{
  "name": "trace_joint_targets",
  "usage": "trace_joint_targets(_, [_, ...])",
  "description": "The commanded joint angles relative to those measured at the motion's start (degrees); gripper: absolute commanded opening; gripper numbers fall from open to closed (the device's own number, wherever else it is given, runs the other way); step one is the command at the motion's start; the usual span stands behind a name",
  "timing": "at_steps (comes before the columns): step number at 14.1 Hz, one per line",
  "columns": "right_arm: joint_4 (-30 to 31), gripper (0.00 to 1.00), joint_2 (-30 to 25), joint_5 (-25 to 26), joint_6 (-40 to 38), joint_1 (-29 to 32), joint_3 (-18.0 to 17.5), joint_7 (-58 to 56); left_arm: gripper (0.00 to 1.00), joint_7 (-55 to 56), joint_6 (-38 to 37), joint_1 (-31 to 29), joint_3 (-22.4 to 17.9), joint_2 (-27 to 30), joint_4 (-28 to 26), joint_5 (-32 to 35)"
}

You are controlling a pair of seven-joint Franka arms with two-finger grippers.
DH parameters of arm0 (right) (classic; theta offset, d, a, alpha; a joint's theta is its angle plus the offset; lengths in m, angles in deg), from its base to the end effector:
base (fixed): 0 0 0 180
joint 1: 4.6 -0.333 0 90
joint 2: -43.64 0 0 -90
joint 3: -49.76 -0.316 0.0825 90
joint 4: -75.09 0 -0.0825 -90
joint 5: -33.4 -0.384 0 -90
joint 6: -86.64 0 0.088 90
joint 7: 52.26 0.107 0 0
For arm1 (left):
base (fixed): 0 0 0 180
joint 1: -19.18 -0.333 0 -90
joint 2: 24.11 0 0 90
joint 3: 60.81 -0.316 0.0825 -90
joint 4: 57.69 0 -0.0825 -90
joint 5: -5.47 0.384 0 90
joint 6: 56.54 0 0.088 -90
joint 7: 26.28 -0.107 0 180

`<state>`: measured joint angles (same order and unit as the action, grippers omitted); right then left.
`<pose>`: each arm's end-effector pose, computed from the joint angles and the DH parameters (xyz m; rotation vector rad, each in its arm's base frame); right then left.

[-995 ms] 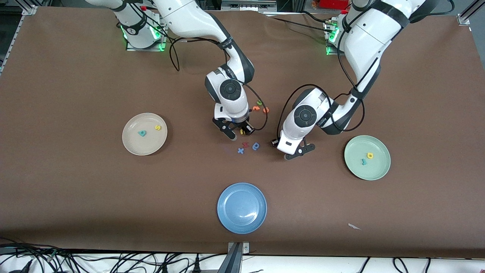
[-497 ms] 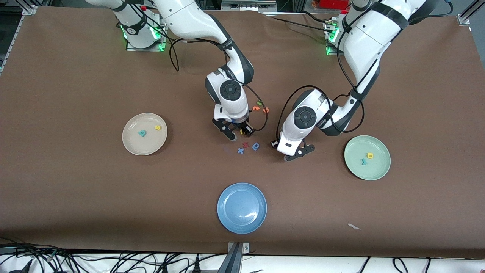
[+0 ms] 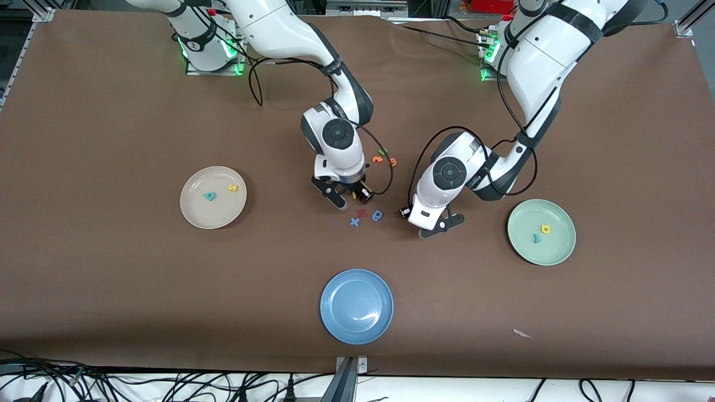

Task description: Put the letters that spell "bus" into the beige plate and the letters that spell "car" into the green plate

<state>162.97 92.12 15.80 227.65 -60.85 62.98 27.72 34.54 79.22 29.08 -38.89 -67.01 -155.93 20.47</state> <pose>0.5045 0.5069 0.1722 -2.7933 1.1630 -0.0307 0.5792 -0.3292 0.1758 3.0407 0.6225 -0.1191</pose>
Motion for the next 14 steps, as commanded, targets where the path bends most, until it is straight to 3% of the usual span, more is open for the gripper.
trace_joint_targets(1, [-1.31, 0.2, 1.8, 1.16, 0.15, -0.18, 1.19, 0.71, 0.13, -8.05, -10.55, -2.33, -0.12, 1.32, 5.23, 1.17])
trace_joint_targets(3, [-1.31, 0.2, 1.54, 1.16, -0.11, -0.18, 1.28, 0.62, 0.13, -17.18, -17.44, -5.4, -0.04, 2.02, 8.41, 1.17])
trace_joint_targets(6, [-1.39, 0.2, 0.05, 1.16, -2.91, -0.27, 2.6, 0.18, 0.13, -33.6, -20.96, -11.98, -0.12, 3.61, 8.41, 1.26])
trace_joint_targets(10, [-1.48, 0.2, -0.75, 1.16, -4.42, -0.53, 3.39, 0.26, 0.13, -50.59, -21.86, -19.55, -0.3, 4.05, 8.06, 1.35])
trace_joint_targets(12, [-1.39, 0.2, -0.4, 1.25, -4.33, -0.7, 3.31, 0.35, 0.18, -57.27, -21.68, -21.4, -0.74, 2.91, 8.15, 5.63])
trace_joint_targets(13, [-1.39, 0.2, -0.48, 1.25, -4.51, -0.79, 3.48, -0.08, 0.52, -59.57, -21.59, -22.46, -0.74, 2.65, 8.15, 7.66])
trace_joint_targets(14, [-1.39, 0.2, -0.92, 1.34, -4.77, -0.62, 3.57, -0.35, 1.0, -61.5, -21.42, -22.55, -0.74, 2.73, 8.24, 7.85])
